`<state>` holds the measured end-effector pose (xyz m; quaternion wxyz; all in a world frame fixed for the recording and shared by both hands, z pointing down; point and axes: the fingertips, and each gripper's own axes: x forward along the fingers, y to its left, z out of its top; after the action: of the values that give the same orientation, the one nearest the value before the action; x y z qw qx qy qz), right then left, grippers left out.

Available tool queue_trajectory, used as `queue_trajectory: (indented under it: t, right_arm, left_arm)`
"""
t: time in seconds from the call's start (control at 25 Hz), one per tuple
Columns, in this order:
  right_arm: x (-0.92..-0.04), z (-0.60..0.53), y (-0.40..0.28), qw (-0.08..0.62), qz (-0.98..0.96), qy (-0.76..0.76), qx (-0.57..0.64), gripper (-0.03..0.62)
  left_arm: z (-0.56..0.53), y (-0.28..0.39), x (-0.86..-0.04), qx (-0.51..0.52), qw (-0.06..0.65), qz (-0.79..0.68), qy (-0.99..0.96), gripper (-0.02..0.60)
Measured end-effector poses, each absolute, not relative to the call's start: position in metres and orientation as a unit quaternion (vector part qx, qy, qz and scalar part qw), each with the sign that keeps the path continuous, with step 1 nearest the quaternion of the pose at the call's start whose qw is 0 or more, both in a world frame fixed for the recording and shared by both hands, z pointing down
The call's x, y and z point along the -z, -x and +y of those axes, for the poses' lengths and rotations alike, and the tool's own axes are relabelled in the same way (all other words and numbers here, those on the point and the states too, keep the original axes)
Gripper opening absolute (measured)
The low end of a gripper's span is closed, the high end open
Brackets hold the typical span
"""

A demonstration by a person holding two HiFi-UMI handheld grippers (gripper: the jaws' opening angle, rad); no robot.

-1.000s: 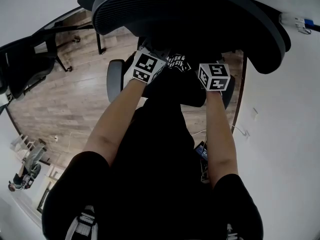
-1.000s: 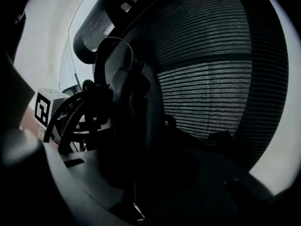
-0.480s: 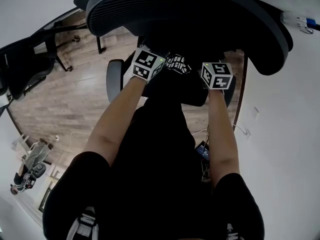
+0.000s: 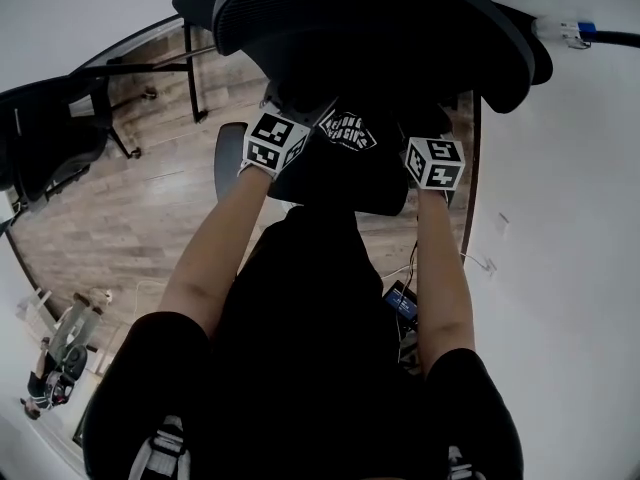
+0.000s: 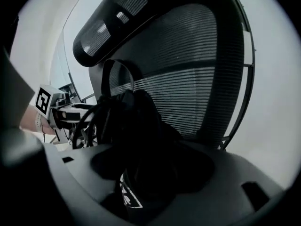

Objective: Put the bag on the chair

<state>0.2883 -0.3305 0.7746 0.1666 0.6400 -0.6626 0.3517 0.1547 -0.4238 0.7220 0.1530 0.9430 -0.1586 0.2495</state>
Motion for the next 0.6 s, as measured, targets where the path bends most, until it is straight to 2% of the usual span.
queue_trajectory:
  t: [0.28, 0.6]
  right_arm:
    - [-0.715, -0.299, -0.284, 0.138, -0.647, -0.673, -0.33, 0.283]
    - [-0.624, -0.278, -0.229, 0.114, -0.686, -0.664, -0.274, 0.259]
  left_arm:
    - [-0.409, -0.129, -0.663, -0.22, 0.138, -0.157, -0.953, 0.266]
    - [-0.378, -0.095, -0.577, -0.178, 0.119, -0.139, -0.967, 0.259]
